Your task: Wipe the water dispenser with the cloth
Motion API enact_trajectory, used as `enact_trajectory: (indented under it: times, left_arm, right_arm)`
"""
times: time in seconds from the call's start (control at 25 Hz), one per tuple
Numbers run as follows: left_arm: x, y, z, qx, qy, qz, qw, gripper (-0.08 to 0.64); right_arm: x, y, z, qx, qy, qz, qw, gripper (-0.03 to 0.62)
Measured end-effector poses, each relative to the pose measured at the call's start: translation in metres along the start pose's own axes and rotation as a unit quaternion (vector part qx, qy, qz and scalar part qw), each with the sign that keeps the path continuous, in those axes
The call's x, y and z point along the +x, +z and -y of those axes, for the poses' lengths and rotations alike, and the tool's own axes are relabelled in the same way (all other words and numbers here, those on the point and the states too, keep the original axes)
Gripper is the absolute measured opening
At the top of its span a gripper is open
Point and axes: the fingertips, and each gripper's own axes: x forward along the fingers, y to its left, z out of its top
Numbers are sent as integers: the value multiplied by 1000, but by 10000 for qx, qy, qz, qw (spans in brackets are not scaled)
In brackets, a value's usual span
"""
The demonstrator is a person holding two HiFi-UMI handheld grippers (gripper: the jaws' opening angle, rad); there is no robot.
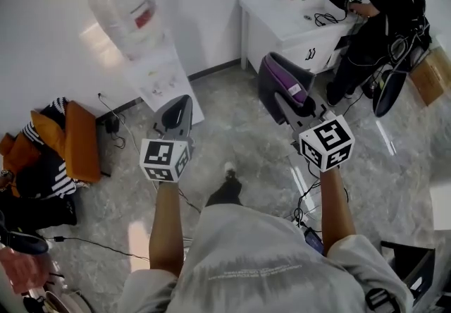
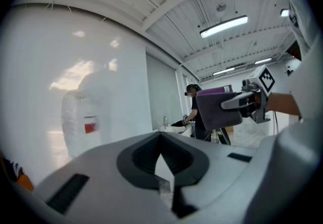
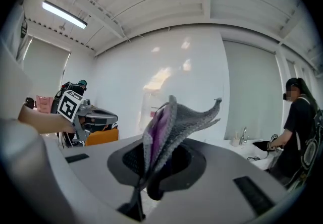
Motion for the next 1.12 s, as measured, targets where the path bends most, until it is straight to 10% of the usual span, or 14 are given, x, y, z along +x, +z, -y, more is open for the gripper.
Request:
enact_trajectory:
  times: [1.12]
  left_arm:
    - [249,-62,-236,-326,1085,-525,9922,15]
  right_arm:
    - [346,5,166,-44,931,-423,9948,54]
